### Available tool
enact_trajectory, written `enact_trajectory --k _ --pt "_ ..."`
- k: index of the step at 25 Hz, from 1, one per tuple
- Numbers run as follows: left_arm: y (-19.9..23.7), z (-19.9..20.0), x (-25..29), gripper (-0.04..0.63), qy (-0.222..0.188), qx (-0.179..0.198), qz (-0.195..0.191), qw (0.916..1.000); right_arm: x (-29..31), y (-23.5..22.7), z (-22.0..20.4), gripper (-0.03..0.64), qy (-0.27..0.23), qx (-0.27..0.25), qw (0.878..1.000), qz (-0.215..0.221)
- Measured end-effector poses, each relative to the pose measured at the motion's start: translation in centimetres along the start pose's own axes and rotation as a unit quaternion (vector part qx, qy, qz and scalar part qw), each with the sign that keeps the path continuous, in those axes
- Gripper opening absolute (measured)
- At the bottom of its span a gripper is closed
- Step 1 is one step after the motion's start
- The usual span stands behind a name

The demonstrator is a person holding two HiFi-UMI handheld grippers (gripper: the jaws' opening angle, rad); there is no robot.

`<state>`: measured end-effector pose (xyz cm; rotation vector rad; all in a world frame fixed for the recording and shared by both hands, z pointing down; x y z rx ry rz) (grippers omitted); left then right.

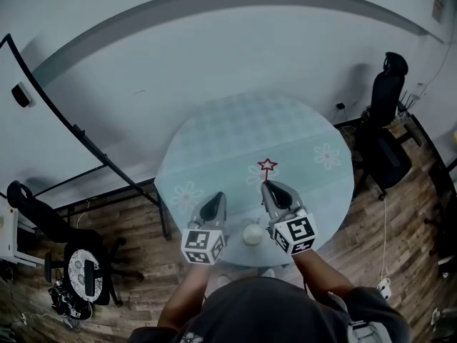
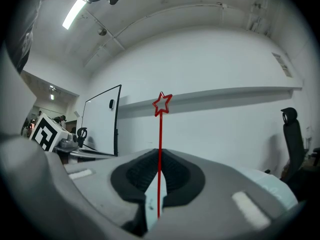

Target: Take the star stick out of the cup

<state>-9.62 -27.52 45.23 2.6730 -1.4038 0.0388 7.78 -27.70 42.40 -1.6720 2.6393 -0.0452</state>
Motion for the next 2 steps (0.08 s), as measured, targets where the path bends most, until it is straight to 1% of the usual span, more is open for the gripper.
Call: enact_trajectory --k 2 --pt "-0.86 -0.20 0.04 0.005 0.002 -0.003 -0.003 1.0000 -0.80 -0.32 -0.12 0.017 0.000 0.001 1.000 -0.001"
Point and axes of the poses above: the fingertips, and each gripper's own axes: x forward along the fingers, y to its left, z out of its top, the point moved 5 cm from there along -x, backward along the fingers, and after that the axes turned 5 degrees about -z, right-handed, at the moved point
